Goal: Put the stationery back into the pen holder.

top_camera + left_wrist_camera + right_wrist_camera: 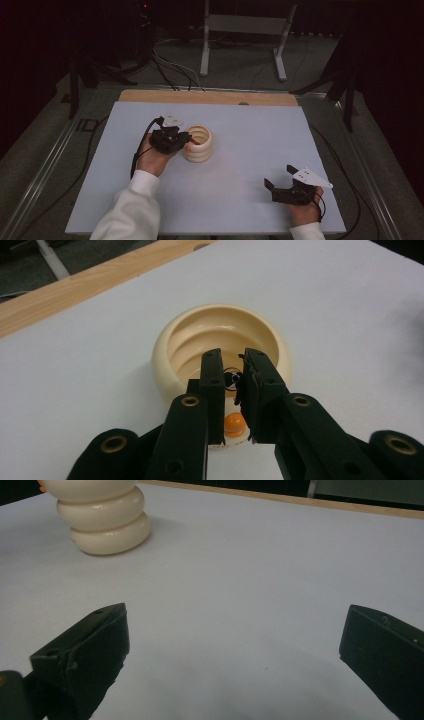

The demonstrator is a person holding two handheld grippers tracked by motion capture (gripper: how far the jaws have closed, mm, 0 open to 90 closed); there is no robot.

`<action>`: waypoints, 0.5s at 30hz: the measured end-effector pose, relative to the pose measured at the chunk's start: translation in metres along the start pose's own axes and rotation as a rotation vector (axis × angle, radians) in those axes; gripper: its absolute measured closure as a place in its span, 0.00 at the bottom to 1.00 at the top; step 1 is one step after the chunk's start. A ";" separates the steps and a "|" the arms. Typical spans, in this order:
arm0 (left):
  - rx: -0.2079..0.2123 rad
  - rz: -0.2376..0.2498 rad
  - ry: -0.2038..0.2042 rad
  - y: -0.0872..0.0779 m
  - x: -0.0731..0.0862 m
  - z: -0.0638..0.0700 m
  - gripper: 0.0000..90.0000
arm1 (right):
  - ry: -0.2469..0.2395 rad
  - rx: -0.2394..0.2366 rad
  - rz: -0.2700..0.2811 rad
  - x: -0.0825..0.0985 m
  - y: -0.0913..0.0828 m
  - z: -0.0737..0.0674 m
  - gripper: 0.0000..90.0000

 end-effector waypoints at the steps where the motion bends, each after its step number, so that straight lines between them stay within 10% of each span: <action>1: -0.001 -0.002 -0.001 0.002 0.000 0.000 0.90 | 0.000 0.000 0.000 0.000 0.000 0.000 0.00; 15: -0.015 -0.027 -0.011 0.016 0.005 -0.001 0.89 | 0.003 0.002 -0.001 0.000 0.000 0.000 0.00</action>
Point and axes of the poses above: each handheld gripper's, and its own axes: y roughly forward along the jaws, x roughly out of its underside, z roughly to its right, the point moved 9 cm from there along y, roughly forward along the jaws, and after that the axes turned 6 degrees about x, right-handed, at the moved point
